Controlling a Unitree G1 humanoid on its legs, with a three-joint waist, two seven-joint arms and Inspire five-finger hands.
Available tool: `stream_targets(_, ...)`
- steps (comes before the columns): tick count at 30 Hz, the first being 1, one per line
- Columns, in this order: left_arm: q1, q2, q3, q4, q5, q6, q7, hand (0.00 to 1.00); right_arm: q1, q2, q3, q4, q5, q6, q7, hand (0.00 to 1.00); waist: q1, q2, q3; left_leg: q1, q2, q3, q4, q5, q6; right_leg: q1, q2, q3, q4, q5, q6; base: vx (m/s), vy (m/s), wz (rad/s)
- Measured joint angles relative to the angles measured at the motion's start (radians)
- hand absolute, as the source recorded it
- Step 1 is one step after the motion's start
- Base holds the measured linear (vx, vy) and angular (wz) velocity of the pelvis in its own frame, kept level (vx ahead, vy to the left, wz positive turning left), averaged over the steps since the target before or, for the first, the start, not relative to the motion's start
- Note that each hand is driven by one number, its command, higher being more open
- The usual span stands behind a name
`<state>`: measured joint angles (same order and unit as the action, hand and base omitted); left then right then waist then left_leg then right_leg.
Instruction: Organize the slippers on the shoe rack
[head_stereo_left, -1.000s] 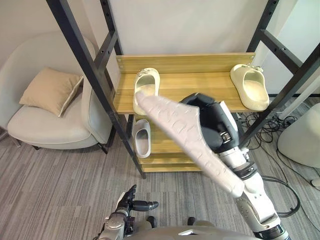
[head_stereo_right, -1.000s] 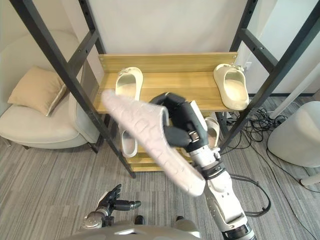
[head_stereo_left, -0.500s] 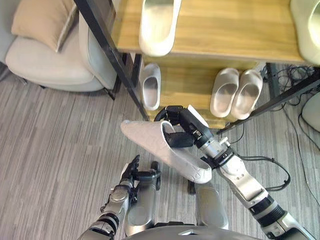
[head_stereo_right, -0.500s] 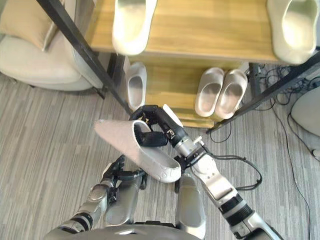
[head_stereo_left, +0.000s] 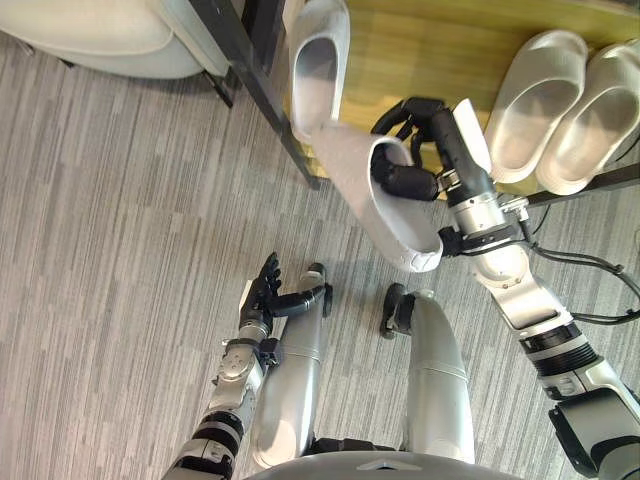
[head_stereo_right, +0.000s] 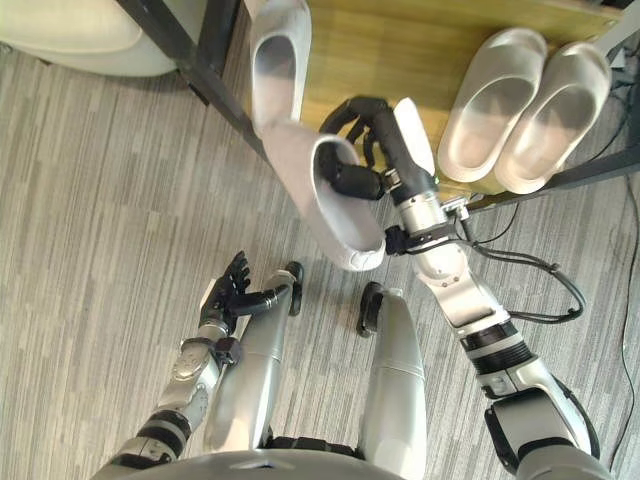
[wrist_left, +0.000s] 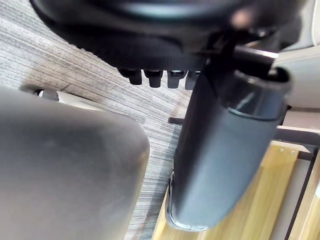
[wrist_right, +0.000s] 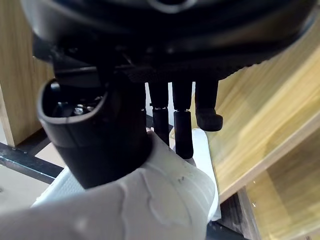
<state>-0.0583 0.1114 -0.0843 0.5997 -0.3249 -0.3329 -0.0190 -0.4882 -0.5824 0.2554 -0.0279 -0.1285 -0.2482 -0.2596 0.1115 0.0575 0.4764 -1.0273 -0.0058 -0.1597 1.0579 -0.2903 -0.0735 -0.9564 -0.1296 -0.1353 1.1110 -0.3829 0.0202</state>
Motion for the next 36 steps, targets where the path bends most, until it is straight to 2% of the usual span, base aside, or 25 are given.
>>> stream_targets(3, 0.024, 0.002, 0.034, -0.043, 0.003, -0.006, 0.008, 1.00, -0.049, -0.029, -0.003, -0.042, -0.046, 0.001, -0.035, 0.00, 0.006, -0.007, 0.004, -0.045, 0.000, -0.012, 0.032, -0.009, -0.008, -0.042, -0.003, -0.011, 0.039, -0.017, 0.000, 0.01, -0.027, 0.05)
stream_targets(6, -0.071, 0.031, 0.090, 0.094, 0.004, 0.018, 0.102, 1.00, -0.130, -0.030, -0.004, -0.059, -0.079, 0.001, -0.064, 0.00, 0.000, -0.058, 0.031, -0.095, 0.002, -0.022, 0.051, -0.004, -0.019, -0.095, -0.006, -0.022, 0.069, -0.026, -0.013, -0.02, -0.043, 0.05)
stream_targets(7, -0.089, 0.031, 0.108, 0.119, -0.027, 0.024, 0.111, 1.00, -0.149, -0.030, -0.024, -0.060, -0.094, 0.003, -0.072, 0.00, -0.002, -0.081, 0.041, -0.123, 0.001, -0.034, 0.065, -0.004, -0.026, -0.117, -0.008, -0.032, 0.082, -0.030, -0.019, -0.01, -0.032, 0.11)
stream_targets(8, -0.090, 0.027, 0.108, 0.107, -0.038, 0.021, 0.110, 1.00, -0.151, -0.031, -0.042, -0.059, -0.109, 0.009, -0.077, 0.00, 0.000, -0.090, 0.044, -0.135, -0.001, -0.040, 0.073, -0.005, -0.029, -0.127, -0.009, -0.037, 0.091, -0.032, -0.022, 0.00, -0.020, 0.13)
stream_targets(10, -0.109, 0.012, 0.101, 0.096, -0.037, 0.014, 0.115, 1.00, -0.163, -0.031, -0.073, -0.044, -0.144, 0.047, -0.101, 0.00, 0.024, -0.093, 0.045, -0.152, -0.009, -0.049, 0.092, -0.008, -0.035, -0.139, -0.018, -0.048, 0.114, -0.040, -0.033, 0.00, -0.011, 0.18)
stream_targets(15, -0.114, 0.011, 0.091, 0.095, -0.029, 0.014, 0.117, 1.00, -0.228, 0.007, -0.085, -0.022, -0.287, 0.111, -0.174, 0.00, 0.026, -0.095, 0.044, -0.157, -0.027, -0.048, 0.098, -0.007, -0.035, -0.145, -0.039, -0.049, 0.136, -0.055, -0.031, -0.01, 0.003, 0.11)
stream_targets(18, -0.116, 0.011, 0.088, 0.095, -0.027, 0.014, 0.120, 1.00, -0.253, 0.065, -0.118, 0.006, -0.369, 0.159, -0.209, 0.00, 0.028, -0.095, 0.044, -0.159, -0.030, -0.049, 0.098, -0.007, -0.035, -0.145, -0.043, -0.051, 0.137, -0.057, -0.031, 0.00, 0.002, 0.04)
stream_targets(21, -0.121, 0.010, 0.079, 0.094, -0.020, 0.015, 0.123, 1.00, -0.277, 0.153, -0.176, 0.081, -0.437, 0.239, -0.252, 0.00, 0.033, -0.095, 0.044, -0.162, -0.038, -0.050, 0.098, -0.007, -0.035, -0.145, -0.051, -0.054, 0.142, -0.064, -0.031, 0.01, 0.001, 0.08)
stream_targets(22, -0.122, 0.010, 0.079, 0.094, -0.018, 0.015, 0.124, 1.00, -0.279, 0.159, -0.181, 0.089, -0.441, 0.244, -0.255, 0.00, 0.034, -0.095, 0.044, -0.163, -0.038, -0.050, 0.098, -0.007, -0.035, -0.145, -0.051, -0.054, 0.142, -0.065, -0.031, 0.01, 0.002, 0.09)
stream_targets(24, -0.126, 0.009, 0.073, 0.093, -0.014, 0.015, 0.129, 1.00, -0.286, 0.204, -0.207, 0.140, -0.467, 0.300, -0.282, 0.00, 0.036, -0.095, 0.044, -0.165, -0.045, -0.052, 0.100, -0.007, -0.036, -0.145, -0.059, -0.057, 0.149, -0.072, -0.031, 0.01, 0.002, 0.11)
stream_targets(27, -0.130, 0.007, 0.069, 0.092, -0.002, 0.016, 0.137, 1.00, -0.288, 0.243, -0.230, 0.210, -0.472, 0.347, -0.308, 0.00, 0.037, -0.095, 0.044, -0.167, -0.054, -0.055, 0.107, -0.008, -0.036, -0.145, -0.068, -0.059, 0.161, -0.080, -0.030, 0.01, 0.002, 0.10)
stream_targets(33, -0.139, 0.005, 0.070, 0.092, 0.006, 0.020, 0.157, 1.00, -0.320, 0.275, -0.262, 0.274, -0.467, 0.354, -0.340, 0.00, 0.037, -0.093, 0.042, -0.177, -0.055, -0.056, 0.125, -0.010, -0.036, -0.152, -0.070, -0.059, 0.176, -0.082, -0.030, 0.00, 0.000, 0.00)
stream_targets(34, -0.143, 0.004, 0.070, 0.092, 0.008, 0.026, 0.163, 1.00, -0.338, 0.282, -0.270, 0.293, -0.463, 0.354, -0.345, 1.00, 0.040, -0.093, 0.040, -0.180, -0.055, -0.055, 0.127, -0.010, -0.036, -0.157, -0.071, -0.057, 0.180, -0.082, -0.030, 0.00, 0.000, 0.00)
stream_targets(36, -0.147, 0.003, 0.070, 0.093, 0.008, 0.029, 0.168, 1.00, -0.366, 0.287, -0.273, 0.320, -0.459, 0.353, -0.356, 1.00, 0.041, -0.093, 0.040, -0.185, -0.055, -0.051, 0.127, -0.010, -0.037, -0.164, -0.073, -0.055, 0.186, -0.083, -0.032, 0.00, 0.000, 0.00)
